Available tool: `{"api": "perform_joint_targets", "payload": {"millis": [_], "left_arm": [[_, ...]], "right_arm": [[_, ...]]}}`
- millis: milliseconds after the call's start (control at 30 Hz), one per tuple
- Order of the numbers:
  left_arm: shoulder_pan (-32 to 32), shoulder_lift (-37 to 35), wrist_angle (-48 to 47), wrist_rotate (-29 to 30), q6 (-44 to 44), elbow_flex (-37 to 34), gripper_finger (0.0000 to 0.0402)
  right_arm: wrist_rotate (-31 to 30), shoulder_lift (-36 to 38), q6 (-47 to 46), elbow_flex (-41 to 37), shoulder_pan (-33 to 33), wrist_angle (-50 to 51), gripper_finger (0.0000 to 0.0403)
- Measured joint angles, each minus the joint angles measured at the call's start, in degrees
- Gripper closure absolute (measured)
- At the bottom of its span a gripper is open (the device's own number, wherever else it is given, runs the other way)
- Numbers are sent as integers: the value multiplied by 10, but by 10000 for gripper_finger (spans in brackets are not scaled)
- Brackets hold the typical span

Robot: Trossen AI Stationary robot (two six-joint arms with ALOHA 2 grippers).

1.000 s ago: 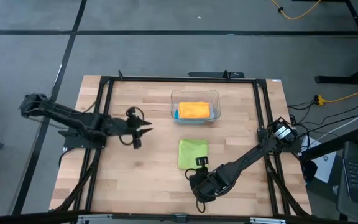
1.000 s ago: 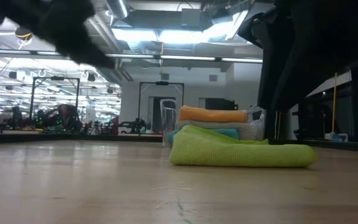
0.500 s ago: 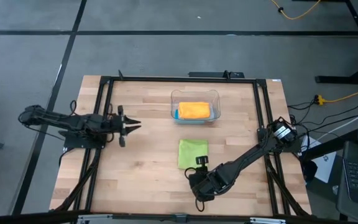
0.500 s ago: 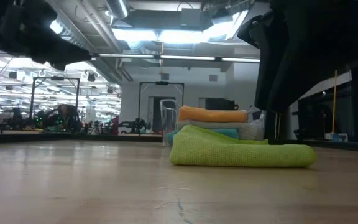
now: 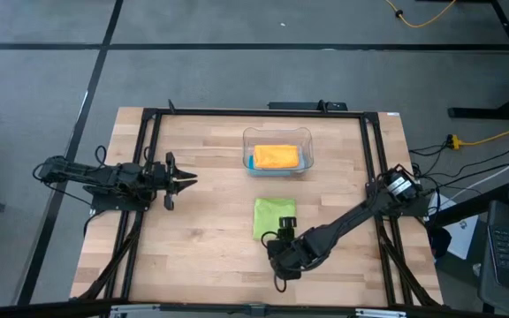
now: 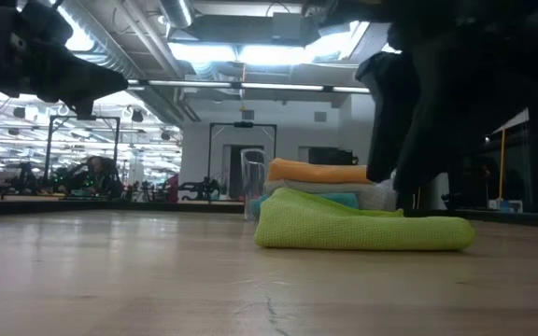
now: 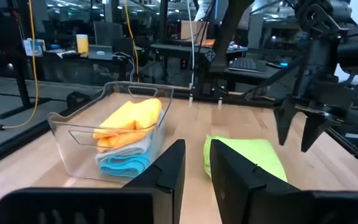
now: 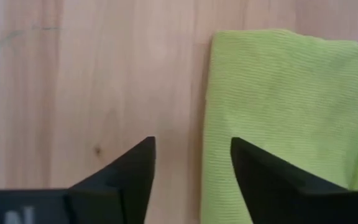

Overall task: Fold microfiber towels
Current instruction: Put the green towel into the transparent bin

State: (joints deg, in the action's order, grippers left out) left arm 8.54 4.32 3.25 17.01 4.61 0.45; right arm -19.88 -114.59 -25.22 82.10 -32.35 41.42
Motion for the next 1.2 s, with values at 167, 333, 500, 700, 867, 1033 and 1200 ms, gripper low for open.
{"api": "perform_joint_targets", "payload": {"millis": [167,333,500,700,867,1033,1200], "left_arm": [[0,0,0,0,-8,0,335],[0,0,0,0,-7,0,335],[0,0,0,0,-7,0,335],[0,0,0,0,-7,0,335],[0,1,0,1,-7,0,335],[0,1,0,1,-7,0,335],[0,1,-1,1,-7,0,335]], "right_arm": [[-1,0,0,-5,6,-1,163],[1,-2,5,-31,13,-48,161],[-33,-3,13,-64,25,-75,161],[-4,-1,37,-121,45,-145,165],[-41,0,29,-154,57,-181,165],[-20,-1,28,-157,83,-185,185],[2,-1,10,-157,101,-188,259]]}}
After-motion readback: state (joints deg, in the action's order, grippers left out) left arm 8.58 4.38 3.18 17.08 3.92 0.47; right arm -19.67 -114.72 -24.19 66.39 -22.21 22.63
